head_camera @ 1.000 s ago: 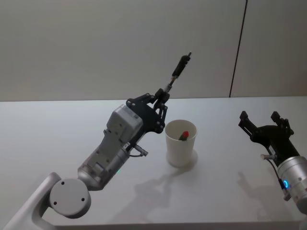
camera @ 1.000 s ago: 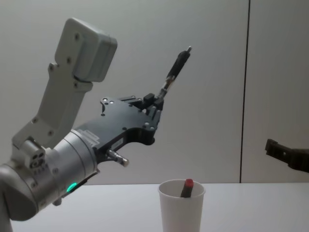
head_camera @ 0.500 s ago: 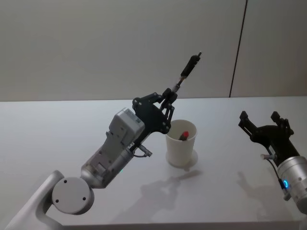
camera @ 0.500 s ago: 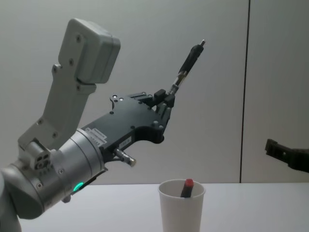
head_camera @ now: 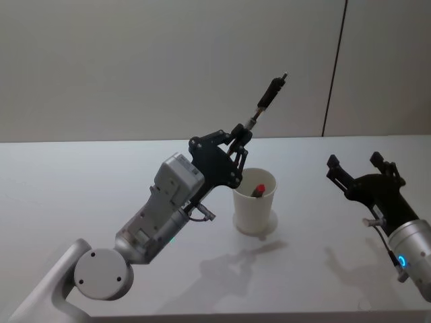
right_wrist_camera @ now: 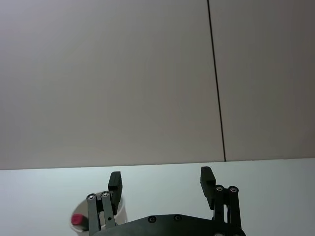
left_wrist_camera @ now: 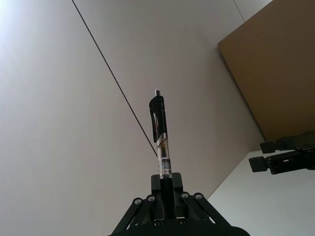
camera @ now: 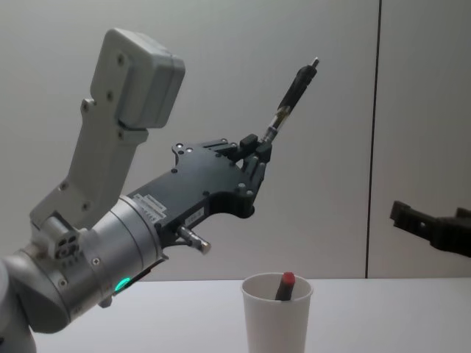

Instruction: Place the pen into the pen holder.

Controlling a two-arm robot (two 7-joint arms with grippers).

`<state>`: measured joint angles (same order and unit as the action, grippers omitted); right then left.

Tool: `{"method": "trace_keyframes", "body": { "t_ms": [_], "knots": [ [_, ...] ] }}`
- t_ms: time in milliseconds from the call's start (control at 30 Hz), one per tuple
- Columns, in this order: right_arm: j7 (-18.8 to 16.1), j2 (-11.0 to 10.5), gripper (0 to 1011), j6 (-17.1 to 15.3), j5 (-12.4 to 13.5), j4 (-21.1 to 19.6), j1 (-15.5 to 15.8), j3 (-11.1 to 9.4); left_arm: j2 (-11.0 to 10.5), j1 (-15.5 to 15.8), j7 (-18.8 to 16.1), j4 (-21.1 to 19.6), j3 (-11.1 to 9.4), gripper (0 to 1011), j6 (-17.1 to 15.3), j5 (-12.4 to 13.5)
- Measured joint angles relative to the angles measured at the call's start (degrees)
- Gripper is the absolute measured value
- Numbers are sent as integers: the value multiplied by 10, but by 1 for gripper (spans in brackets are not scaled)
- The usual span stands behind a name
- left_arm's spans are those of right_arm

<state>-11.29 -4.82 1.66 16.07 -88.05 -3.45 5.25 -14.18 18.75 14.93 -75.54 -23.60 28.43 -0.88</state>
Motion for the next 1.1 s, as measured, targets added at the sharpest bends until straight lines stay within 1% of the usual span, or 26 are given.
{"method": "trace_keyframes", "body": {
  "t_ms": [33, 133, 233, 300, 400, 433, 567, 600, 733, 767, 800, 867, 900, 967, 1100],
  "knots": [
    [-10, -2, 1001, 1, 3, -4, 2, 0, 0, 0, 0, 0, 0, 135, 0, 0],
    [-25, -4, 1002, 2, 8, -11, 5, 0, 0, 0, 1, 1, 0, 135, 1, 0],
    [-53, -9, 1002, 3, 20, -24, 10, -1, 0, 1, 2, 1, 0, 135, 2, 0],
    [-66, -11, 1002, 2, 27, -29, 12, -1, 0, 1, 2, 2, 0, 135, 3, 0],
    [-87, -15, 1002, -1, 42, -41, 16, -2, 1, 1, 3, 2, 0, 135, 3, -1],
    [-97, -17, 1002, -5, 51, -48, 18, -3, 1, 1, 3, 2, 0, 135, 3, -1],
    [-116, -21, 1001, -12, 71, -62, 21, -4, 1, 1, 3, 2, 0, 135, 4, -1],
    [-124, -23, 1001, -16, 81, -68, 22, -5, 1, 1, 3, 2, 0, 135, 4, -1],
    [-141, -26, 1001, -29, 105, -82, 23, -6, 1, 1, 4, 3, 0, 135, 4, -1],
    [-146, -26, 1002, -35, 114, -88, 23, -6, 1, 1, 4, 3, 0, 135, 4, -1],
    [-146, -26, 1001, -35, 114, -88, 23, -6, 1, 1, 4, 3, 0, 135, 4, -1],
    [-153, -27, 1002, -45, 130, -98, 23, -6, 1, 2, 4, 3, 0, 135, 4, 0],
    [-153, -27, 1002, -45, 130, -98, 23, -6, 1, 2, 4, 3, 0, 135, 4, -1],
    [-158, -27, 1002, -55, 144, -105, 22, -4, 1, 2, 4, 3, 0, 135, 5, 0],
    [-160, -25, 1002, -67, 159, -112, 19, -1, 1, 2, 4, 3, 0, 135, 5, 0]
  ]
}}
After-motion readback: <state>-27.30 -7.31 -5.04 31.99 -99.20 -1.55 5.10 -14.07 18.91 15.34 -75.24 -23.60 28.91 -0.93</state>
